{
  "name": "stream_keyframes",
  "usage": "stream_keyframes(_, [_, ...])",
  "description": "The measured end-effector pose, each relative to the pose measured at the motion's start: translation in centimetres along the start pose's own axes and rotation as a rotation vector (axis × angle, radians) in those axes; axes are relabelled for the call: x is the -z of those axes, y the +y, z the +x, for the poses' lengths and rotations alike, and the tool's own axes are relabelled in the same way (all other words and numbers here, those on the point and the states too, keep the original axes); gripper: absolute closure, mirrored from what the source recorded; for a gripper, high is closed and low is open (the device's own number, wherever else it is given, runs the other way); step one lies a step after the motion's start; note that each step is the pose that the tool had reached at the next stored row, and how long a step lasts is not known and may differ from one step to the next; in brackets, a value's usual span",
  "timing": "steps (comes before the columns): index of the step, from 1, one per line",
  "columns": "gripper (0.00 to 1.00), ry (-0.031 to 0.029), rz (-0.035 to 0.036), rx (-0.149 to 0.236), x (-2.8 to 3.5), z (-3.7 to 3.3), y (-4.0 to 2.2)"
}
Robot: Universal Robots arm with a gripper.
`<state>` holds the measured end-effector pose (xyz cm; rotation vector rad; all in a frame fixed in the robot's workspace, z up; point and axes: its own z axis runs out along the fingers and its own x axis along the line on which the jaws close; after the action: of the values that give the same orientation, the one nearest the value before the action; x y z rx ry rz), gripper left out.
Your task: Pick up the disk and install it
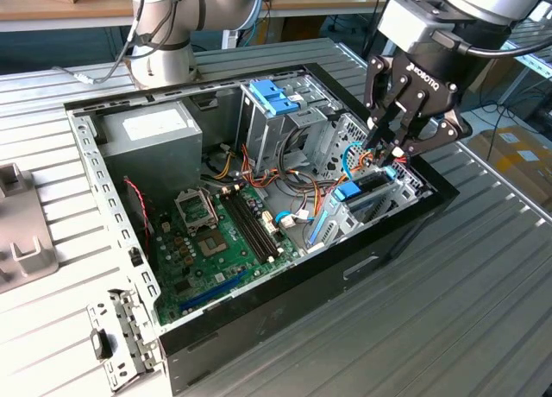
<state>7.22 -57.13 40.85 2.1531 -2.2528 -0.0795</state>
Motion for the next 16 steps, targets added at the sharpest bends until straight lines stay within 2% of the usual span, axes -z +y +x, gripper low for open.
stream_keyframes(3, [0.82, 0.0001, -0.0003, 0.0, -0.17, 0.0, -0.17])
stream_keyframes(4, [0.82, 0.0, -0.0009, 0.0, -0.3, 0.0, -0.34])
stream_keyframes(5, [0.88, 0.0001, -0.0015, 0.0, -0.39, -0.01, -0.49])
stream_keyframes(8, [0.89, 0.0002, -0.003, 0.0, -0.52, -0.03, -1.07])
stream_keyframes(10, [0.89, 0.0001, -0.0032, 0.0, -0.51, -0.07, -1.84])
stream_keyframes(14, [0.89, 0.0001, -0.0033, 0.0, -0.46, -0.11, -2.83])
stream_keyframes(16, [0.89, 0.0002, -0.0035, 0.0, -0.41, -0.15, -3.67])
